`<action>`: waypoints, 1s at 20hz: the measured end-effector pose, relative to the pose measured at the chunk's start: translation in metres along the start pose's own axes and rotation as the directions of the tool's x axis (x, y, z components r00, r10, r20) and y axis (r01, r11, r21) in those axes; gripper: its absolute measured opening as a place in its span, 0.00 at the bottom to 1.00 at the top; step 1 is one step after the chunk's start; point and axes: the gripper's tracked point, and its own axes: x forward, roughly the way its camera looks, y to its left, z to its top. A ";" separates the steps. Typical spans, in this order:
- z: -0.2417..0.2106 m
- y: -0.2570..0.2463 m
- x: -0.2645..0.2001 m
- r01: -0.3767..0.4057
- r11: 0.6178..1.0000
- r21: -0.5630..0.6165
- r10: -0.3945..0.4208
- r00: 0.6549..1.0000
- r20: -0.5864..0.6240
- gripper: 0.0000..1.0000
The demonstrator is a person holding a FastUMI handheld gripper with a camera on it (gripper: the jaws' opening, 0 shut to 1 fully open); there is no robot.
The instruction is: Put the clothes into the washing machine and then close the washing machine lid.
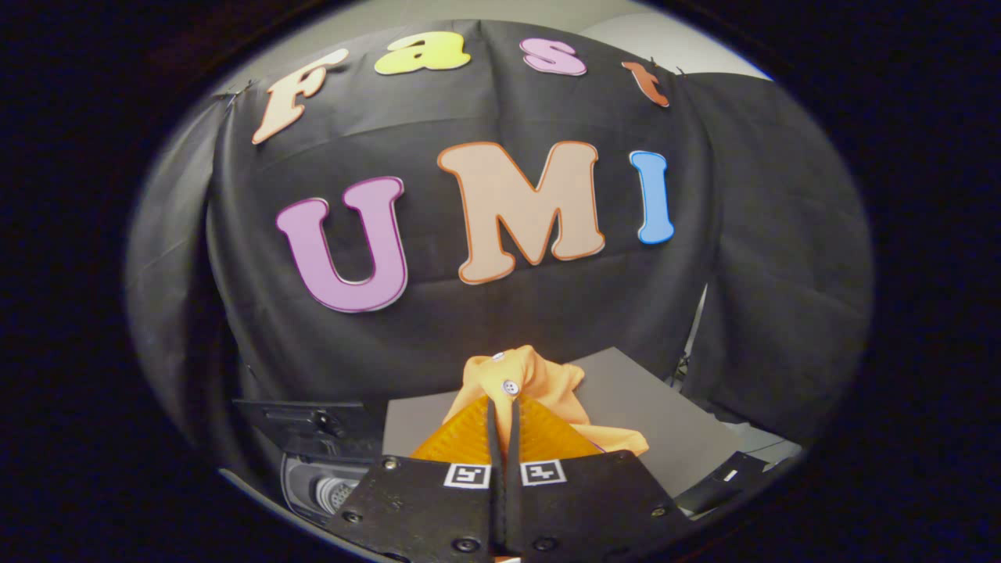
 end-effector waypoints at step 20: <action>-0.039 0.265 -0.038 -0.289 0.955 0.072 0.288 0.957 0.027 0.00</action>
